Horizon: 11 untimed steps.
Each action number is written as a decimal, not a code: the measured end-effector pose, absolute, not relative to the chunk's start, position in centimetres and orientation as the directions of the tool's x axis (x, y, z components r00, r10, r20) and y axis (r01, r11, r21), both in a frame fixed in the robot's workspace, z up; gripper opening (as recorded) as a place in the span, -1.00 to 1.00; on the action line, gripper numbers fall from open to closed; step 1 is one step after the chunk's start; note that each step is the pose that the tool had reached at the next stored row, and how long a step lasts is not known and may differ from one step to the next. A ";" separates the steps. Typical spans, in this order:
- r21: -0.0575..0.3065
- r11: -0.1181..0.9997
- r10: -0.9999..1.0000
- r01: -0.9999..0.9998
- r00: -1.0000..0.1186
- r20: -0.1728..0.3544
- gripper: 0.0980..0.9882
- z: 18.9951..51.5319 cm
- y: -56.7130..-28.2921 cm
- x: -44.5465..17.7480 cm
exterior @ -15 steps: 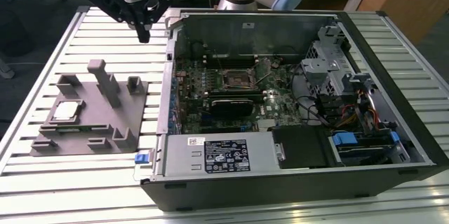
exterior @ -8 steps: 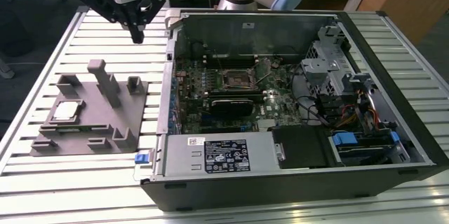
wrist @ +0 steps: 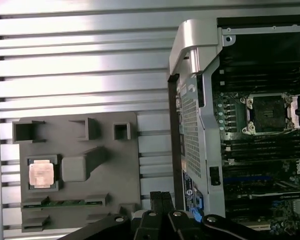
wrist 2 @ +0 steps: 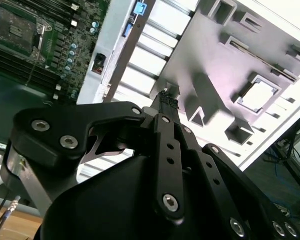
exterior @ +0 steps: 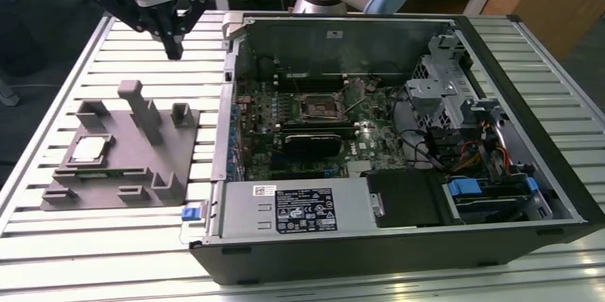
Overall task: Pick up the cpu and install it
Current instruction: 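Reach for the cpu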
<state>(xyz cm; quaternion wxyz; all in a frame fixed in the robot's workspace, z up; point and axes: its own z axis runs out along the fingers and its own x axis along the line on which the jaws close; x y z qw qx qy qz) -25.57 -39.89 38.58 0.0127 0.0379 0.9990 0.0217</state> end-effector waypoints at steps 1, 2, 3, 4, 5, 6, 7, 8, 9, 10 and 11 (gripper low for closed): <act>0.044 0.996 0.076 0.075 -0.997 -0.023 -0.98 38.5 -39.9 -25.8; 0.044 0.996 0.076 0.075 -0.997 -0.023 -0.98 38.5 -39.9 -26.0; 0.044 0.996 0.076 0.075 -0.997 -0.023 -0.98 38.5 -39.9 -26.2; 0.044 0.996 0.076 0.075 -0.997 -0.023 -0.98 38.4 -39.9 -26.4; 0.044 0.996 0.076 0.075 -0.997 -0.022 -0.98 38.4 -39.9 -26.6; 0.044 0.996 0.076 0.075 -0.997 -0.022 -0.98 38.4 -39.9 -26.8; 0.044 0.996 0.076 0.075 -0.997 -0.022 -0.98 38.4 -39.9 -27.0; 0.044 0.996 0.076 0.075 -0.997 -0.022 -0.98 38.3 -39.9 -27.2; 0.044 0.996 0.076 0.075 -0.997 -0.022 -0.98 38.3 -39.9 -27.5; 0.044 0.996 0.076 0.075 -0.997 -0.021 -0.98 38.2 -39.9 -27.7; 0.044 0.996 0.076 0.075 -0.997 -0.021 -0.98 38.2 -39.9 -27.9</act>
